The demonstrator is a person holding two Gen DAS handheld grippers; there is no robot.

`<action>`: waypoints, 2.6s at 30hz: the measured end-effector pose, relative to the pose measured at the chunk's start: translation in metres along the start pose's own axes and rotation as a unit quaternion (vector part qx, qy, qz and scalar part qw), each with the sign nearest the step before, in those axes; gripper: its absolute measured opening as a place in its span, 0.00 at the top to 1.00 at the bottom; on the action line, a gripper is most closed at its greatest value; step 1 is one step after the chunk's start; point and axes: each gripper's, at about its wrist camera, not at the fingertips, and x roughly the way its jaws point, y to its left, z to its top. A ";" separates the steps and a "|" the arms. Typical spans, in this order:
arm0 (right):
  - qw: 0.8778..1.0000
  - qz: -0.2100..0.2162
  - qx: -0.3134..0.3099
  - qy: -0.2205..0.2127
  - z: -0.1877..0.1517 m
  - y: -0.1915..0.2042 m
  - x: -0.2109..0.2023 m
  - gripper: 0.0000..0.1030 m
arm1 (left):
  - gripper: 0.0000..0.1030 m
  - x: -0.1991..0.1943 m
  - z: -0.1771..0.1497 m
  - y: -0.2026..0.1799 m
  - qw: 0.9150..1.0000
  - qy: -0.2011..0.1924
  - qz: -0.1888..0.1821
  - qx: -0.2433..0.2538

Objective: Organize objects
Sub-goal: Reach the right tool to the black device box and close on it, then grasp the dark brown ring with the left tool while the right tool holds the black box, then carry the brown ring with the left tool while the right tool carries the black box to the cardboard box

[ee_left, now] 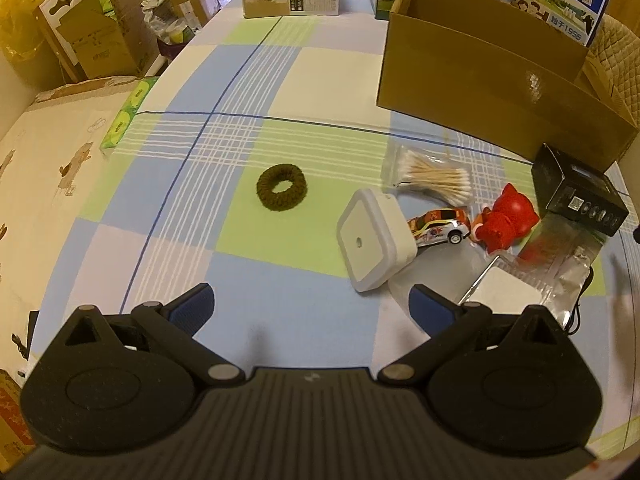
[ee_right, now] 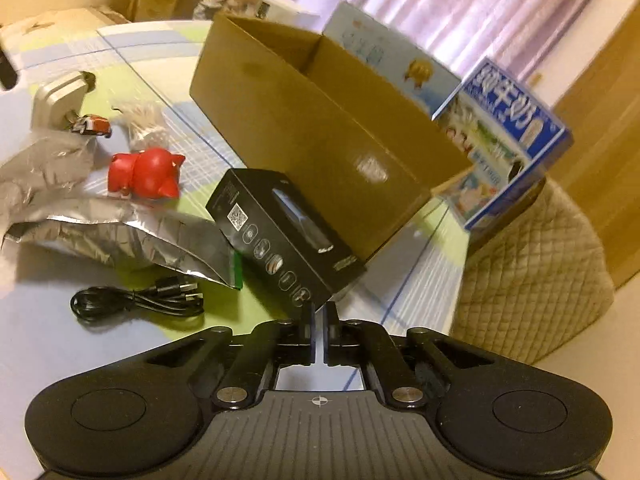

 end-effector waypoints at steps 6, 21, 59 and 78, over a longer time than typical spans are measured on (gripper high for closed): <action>0.995 -0.053 -0.066 -0.047 -0.019 0.029 0.003 0.24 | 0.01 0.001 0.004 -0.005 1.000 -0.001 0.006 -0.004; 0.965 -0.064 -0.251 -0.050 -0.027 0.055 0.074 0.51 | 0.01 -0.005 -0.005 0.018 0.998 0.011 0.043 -0.043; 0.927 0.052 0.353 0.113 0.020 -0.039 -0.008 0.41 | 0.78 0.121 0.076 0.045 0.992 -0.003 -0.071 0.107; 0.943 0.055 0.309 0.111 0.044 -0.049 0.015 0.61 | 0.83 0.040 0.103 0.033 0.989 -0.074 -0.099 0.082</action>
